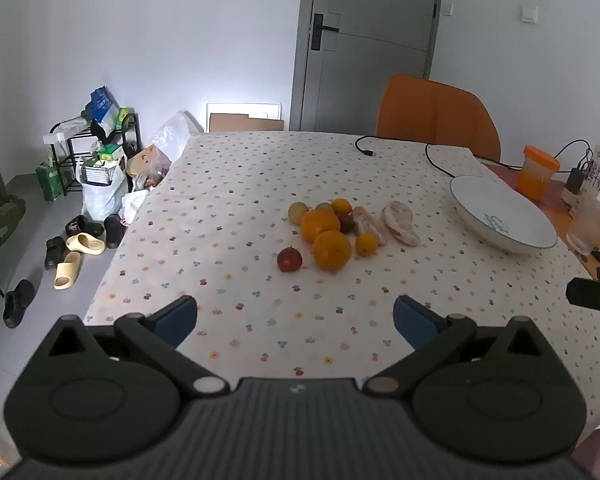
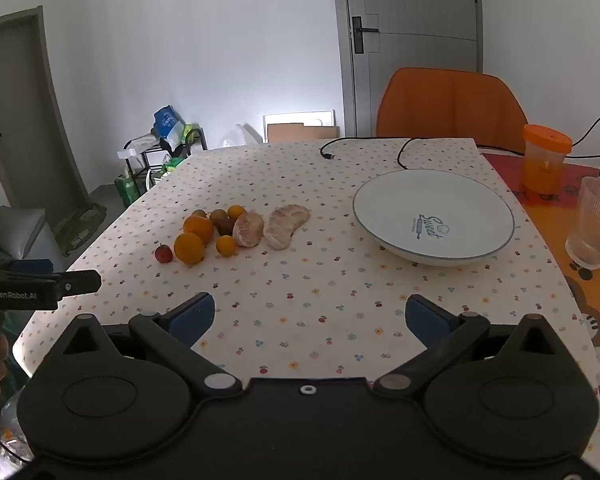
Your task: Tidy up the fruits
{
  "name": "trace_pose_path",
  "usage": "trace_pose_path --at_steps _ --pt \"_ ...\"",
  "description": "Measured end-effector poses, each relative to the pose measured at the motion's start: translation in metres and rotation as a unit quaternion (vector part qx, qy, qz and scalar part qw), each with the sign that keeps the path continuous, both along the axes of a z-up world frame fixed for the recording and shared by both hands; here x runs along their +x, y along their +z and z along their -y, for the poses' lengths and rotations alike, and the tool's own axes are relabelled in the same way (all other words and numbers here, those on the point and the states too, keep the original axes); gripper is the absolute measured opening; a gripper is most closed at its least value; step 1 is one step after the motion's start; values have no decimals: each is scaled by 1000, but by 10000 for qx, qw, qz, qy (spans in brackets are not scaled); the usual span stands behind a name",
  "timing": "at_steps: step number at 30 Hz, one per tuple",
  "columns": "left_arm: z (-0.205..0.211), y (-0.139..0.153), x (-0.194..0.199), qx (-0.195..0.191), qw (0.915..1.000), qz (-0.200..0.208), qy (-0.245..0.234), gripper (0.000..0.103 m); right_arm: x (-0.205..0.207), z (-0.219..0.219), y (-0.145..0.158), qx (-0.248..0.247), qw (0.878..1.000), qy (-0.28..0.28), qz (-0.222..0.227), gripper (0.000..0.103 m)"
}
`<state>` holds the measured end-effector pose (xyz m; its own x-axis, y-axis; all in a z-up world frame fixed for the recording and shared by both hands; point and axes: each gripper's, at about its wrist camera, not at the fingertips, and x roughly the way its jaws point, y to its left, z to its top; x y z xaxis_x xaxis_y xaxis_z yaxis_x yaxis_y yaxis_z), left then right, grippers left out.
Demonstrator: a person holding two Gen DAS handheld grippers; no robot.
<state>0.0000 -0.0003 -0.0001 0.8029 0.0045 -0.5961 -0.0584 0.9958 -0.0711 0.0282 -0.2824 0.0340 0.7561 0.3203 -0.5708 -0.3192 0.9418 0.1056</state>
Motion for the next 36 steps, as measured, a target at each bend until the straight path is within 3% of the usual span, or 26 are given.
trace_pose_path --at_steps 36 --pt "2 3 -1 -26 9999 95 -70 103 2 -1 -3 2 10000 2 -73 103"
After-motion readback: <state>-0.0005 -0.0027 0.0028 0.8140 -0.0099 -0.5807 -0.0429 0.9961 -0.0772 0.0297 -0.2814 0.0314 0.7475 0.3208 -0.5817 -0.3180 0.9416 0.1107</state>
